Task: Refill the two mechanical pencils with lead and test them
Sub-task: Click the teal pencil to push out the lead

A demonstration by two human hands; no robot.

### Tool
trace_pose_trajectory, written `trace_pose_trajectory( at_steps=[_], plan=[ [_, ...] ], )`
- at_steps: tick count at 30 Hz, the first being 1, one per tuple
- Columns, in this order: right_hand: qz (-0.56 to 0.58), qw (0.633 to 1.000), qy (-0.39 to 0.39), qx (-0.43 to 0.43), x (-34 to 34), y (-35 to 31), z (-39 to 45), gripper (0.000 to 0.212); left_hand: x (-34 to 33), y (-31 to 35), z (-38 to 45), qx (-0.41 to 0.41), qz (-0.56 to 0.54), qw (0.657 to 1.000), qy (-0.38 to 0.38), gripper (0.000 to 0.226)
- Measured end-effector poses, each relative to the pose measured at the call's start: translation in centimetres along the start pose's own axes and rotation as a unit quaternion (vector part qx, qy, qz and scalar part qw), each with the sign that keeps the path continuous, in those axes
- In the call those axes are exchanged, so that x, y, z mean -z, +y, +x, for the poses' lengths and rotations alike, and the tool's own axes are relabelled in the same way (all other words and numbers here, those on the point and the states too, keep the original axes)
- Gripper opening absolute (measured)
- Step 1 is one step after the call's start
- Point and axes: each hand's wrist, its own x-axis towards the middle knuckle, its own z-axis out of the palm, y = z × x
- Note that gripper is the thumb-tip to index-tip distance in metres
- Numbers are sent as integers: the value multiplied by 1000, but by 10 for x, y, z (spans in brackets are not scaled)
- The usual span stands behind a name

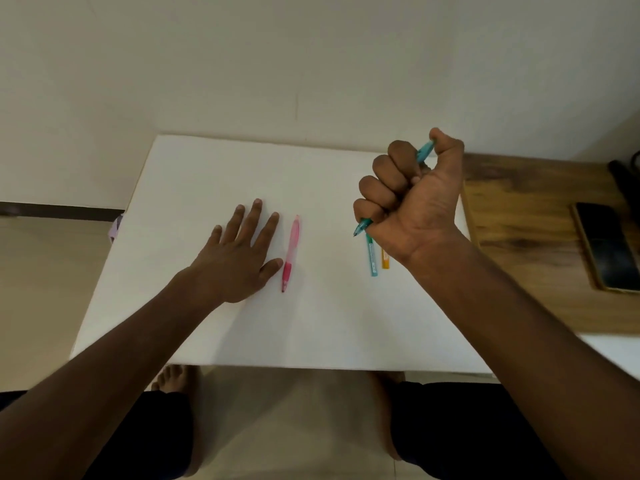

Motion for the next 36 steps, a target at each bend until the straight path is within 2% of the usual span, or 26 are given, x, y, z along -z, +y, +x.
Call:
trace_pose_trajectory(
  at_steps=[4, 14, 19, 22, 27, 36],
  plan=[
    [-28, 1000, -3, 8, -5, -4, 2, 55, -1, 0, -1, -4, 0, 1000, -8, 84],
    [-97, 992, -81, 30, -25, 6, -16, 62, -4, 2, -2, -3, -4, 1000, -7, 83],
    [-173, 980, -92, 42, -29, 8, -19, 53, -4, 3, -2, -2, -10, 1000, -11, 82],
    [-156, 983, -95, 14, -27, 10, -20, 60, -5, 3, -1, 0, -11, 1000, -14, 82],
    [-133, 986, -99, -5, -26, 7, -18, 49, -5, 2, 0, 0, -15, 1000, -18, 84],
    [-132, 984, -120, -10, -26, 5, -22, 54, -6, -1, 1, -3, -30, 999, -19, 83]
  ],
)
